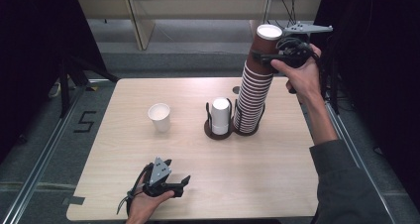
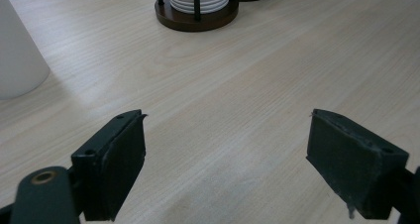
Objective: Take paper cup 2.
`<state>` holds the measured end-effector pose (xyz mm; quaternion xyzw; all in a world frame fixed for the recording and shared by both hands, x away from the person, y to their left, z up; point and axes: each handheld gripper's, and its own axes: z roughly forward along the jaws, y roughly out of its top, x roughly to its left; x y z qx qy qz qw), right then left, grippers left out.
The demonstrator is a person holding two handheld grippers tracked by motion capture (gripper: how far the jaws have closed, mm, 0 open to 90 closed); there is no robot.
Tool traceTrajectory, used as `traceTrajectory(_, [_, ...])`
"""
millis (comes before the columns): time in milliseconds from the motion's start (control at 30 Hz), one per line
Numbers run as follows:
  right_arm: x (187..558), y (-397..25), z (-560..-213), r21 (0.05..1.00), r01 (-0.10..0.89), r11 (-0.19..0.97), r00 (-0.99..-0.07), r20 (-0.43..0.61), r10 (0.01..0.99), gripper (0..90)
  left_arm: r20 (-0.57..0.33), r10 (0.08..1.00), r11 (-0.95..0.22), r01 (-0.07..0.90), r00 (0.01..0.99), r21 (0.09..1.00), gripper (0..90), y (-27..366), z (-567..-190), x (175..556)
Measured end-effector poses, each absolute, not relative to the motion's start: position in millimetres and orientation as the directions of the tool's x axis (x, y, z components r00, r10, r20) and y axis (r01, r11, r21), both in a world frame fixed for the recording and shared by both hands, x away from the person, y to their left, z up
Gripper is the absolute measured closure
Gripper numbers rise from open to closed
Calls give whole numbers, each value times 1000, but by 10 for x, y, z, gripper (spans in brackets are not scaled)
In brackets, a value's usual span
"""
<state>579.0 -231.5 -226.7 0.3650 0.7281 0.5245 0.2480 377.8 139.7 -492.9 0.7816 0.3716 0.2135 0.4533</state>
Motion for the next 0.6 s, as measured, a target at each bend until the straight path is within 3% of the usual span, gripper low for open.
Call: traceTrajectory(600, [5736, -2351, -1954, 963, 234, 133, -603, 36, 797, 182, -7, 771, -311, 387, 637, 868, 150, 1394, -4943, 3785])
